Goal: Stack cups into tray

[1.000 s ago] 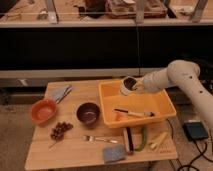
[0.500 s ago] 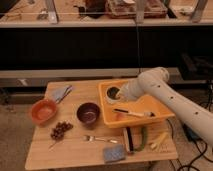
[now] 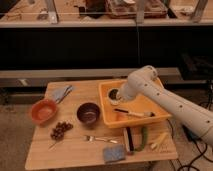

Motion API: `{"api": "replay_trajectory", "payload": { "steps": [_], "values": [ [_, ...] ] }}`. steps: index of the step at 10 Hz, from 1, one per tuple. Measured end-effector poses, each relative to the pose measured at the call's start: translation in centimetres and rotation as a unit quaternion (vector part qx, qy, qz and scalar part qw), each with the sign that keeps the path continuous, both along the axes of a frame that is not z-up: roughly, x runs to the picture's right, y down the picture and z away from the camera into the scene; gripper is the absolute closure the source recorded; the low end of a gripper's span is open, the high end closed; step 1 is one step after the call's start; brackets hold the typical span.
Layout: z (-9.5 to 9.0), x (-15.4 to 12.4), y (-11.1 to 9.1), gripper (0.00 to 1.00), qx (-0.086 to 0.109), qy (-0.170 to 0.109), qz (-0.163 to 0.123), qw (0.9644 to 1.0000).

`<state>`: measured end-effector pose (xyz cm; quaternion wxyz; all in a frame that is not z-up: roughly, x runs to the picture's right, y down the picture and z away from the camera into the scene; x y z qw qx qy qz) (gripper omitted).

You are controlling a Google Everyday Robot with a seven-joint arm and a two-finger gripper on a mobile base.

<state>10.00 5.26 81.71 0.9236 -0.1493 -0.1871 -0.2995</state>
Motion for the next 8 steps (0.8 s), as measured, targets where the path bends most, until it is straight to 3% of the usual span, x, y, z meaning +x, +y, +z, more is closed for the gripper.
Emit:
{"api": "replay_trajectory", "payload": {
  "steps": [1, 3, 5, 8],
  "values": [
    [0.6, 0.2, 0.3, 0.22, -0.008, 0.0, 0.005, 1.0],
    [1.1, 0.2, 0.8, 0.2, -0.021, -0.011, 0.016, 0.9996],
    [0.8, 0.8, 0.5, 0.2, -0.037, -0.052, 0.056, 0.9963],
    [-0.4, 2.1, -0.5, 0.2, -0.038, -0.08, 0.081, 0.9927]
  ]
}}
